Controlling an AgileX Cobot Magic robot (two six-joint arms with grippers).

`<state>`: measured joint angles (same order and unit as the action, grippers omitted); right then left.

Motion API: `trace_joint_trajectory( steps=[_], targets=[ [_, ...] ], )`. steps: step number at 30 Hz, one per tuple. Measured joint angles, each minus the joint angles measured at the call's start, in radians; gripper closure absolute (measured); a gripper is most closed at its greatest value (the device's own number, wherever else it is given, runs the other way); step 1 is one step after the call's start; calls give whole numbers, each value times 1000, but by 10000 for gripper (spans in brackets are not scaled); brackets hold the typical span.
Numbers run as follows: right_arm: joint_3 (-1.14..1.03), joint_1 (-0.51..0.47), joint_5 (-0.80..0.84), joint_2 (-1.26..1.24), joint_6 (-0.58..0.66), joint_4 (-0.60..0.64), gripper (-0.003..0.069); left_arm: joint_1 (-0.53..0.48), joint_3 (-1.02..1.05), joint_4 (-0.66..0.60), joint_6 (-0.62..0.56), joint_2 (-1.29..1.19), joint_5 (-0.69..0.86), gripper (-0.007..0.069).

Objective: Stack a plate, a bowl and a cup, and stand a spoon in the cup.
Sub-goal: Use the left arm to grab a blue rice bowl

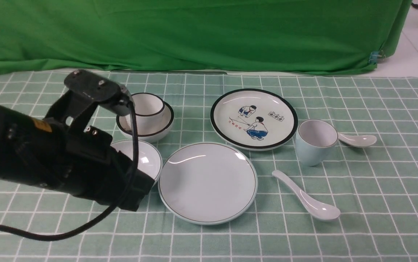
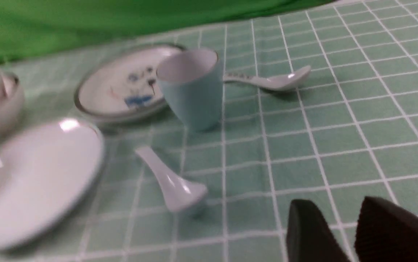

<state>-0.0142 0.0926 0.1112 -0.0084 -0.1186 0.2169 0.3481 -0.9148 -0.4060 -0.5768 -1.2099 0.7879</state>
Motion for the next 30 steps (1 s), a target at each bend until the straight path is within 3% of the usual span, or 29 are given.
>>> trace_joint_trajectory(
  steps=[6, 9, 11, 15, 18, 23, 30],
  targets=[
    [0, 1, -137, 0, -235, 32, 420, 0, -15, 105, 1, -87, -1, 606],
    [45, 23, -4, 13, -252, 35, 466, 0, -30, 153, -3, -156, -14, 586],
    [90, 44, 91, 36, -227, 36, 499, 0, -37, 175, -16, -183, -23, 570],
    [316, 176, 286, 174, -1, 37, 545, 0, -47, 284, -57, -275, -107, 433],
    [450, 253, 354, 289, 110, 30, 545, 0, -47, 327, -68, -329, -129, 331],
    [569, 339, 391, 430, 190, 14, 540, 0, -47, 343, -95, -406, -176, 204],
    [582, 372, 421, 521, 206, 10, 537, 0, -47, 453, -113, -491, -278, 190]
  ],
)
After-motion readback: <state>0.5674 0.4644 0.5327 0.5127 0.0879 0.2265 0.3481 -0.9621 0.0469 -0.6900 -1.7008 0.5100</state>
